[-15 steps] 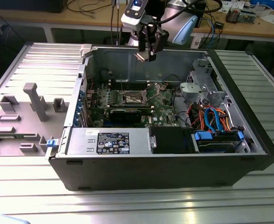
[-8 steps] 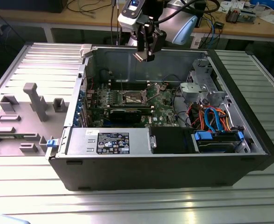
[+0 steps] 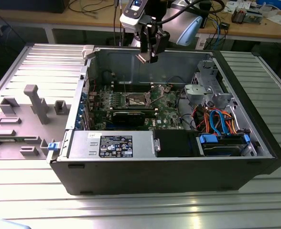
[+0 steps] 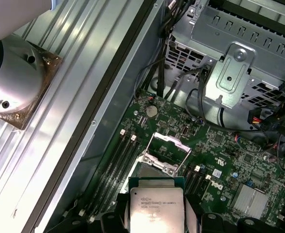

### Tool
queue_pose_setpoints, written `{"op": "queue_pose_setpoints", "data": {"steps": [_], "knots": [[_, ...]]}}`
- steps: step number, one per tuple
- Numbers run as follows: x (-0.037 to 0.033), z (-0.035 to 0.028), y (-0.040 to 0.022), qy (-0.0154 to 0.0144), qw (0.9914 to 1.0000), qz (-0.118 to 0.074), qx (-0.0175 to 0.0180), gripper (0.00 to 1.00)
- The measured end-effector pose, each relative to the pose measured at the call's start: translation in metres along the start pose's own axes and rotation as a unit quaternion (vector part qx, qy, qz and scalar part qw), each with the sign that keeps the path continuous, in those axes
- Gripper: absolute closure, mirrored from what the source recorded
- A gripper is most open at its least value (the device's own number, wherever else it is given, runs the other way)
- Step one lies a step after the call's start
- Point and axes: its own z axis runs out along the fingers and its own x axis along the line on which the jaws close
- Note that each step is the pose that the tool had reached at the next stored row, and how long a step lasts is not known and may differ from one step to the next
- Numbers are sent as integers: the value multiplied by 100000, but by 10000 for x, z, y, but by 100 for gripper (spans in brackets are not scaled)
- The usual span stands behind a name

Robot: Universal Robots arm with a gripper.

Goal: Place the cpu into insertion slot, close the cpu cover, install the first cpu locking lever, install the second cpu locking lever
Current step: 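Place the cpu into insertion slot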

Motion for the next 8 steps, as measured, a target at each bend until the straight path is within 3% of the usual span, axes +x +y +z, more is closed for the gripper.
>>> {"op": "queue_pose_setpoints", "data": {"steps": [8], "knots": [[0, 0, 0, -11, 100000, 148, -3, 46]]}}
